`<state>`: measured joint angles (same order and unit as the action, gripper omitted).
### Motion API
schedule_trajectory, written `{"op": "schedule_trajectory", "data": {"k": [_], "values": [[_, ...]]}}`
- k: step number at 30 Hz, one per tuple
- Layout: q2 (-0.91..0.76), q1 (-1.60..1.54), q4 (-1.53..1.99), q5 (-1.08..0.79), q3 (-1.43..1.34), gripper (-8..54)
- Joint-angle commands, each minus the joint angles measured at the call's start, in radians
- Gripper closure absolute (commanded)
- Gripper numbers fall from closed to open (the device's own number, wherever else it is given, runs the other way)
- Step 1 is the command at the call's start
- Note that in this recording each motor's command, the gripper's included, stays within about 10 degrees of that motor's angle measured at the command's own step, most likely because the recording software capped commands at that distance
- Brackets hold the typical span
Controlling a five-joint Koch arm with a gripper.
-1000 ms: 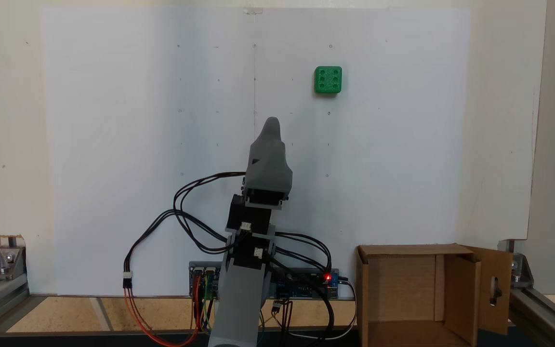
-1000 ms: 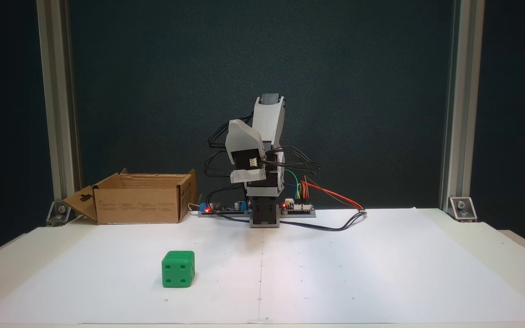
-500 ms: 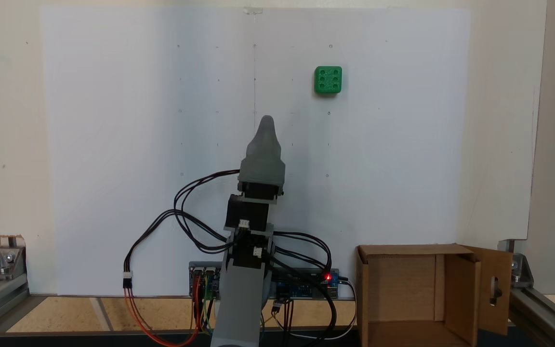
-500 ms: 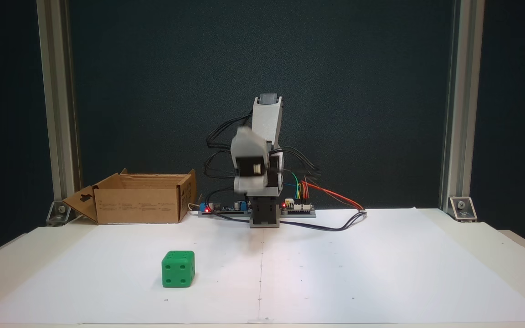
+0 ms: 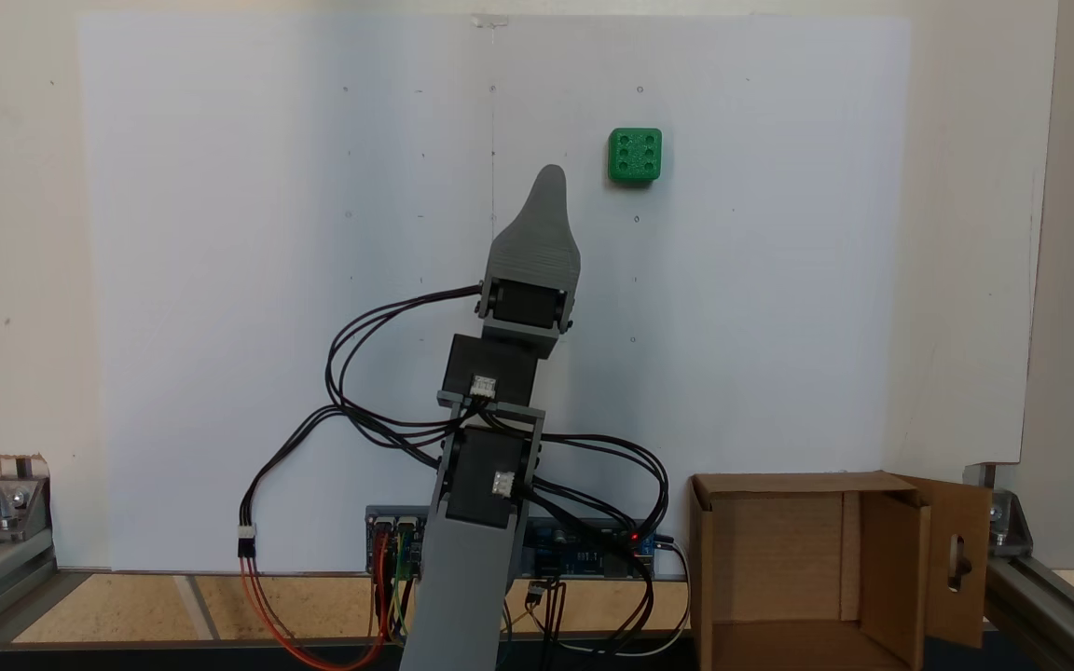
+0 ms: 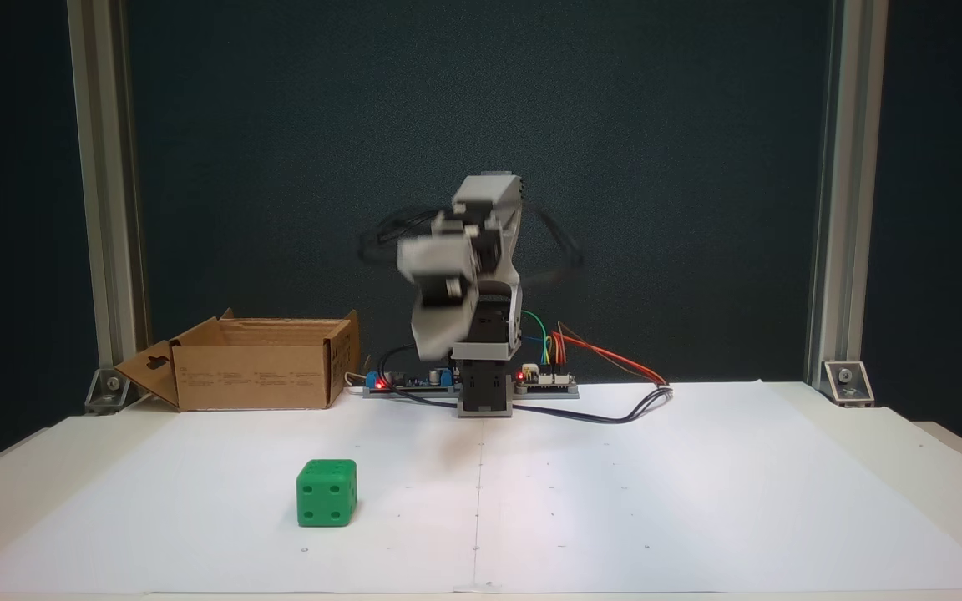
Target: Grasp a green dice and put it in the bin.
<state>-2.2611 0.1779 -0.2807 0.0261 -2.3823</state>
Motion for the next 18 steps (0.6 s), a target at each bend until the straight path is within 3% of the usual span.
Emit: {"op": "schedule_trajectory", "data": {"k": [1,11,18], "values": [[-0.051,0.009,0.158,-0.034,0.159,2.5],[0.408,0.175,0.817,-0.084,0.753,-1.7],[0.607,0.262,1.251,-0.322,1.057,-1.8]]}}
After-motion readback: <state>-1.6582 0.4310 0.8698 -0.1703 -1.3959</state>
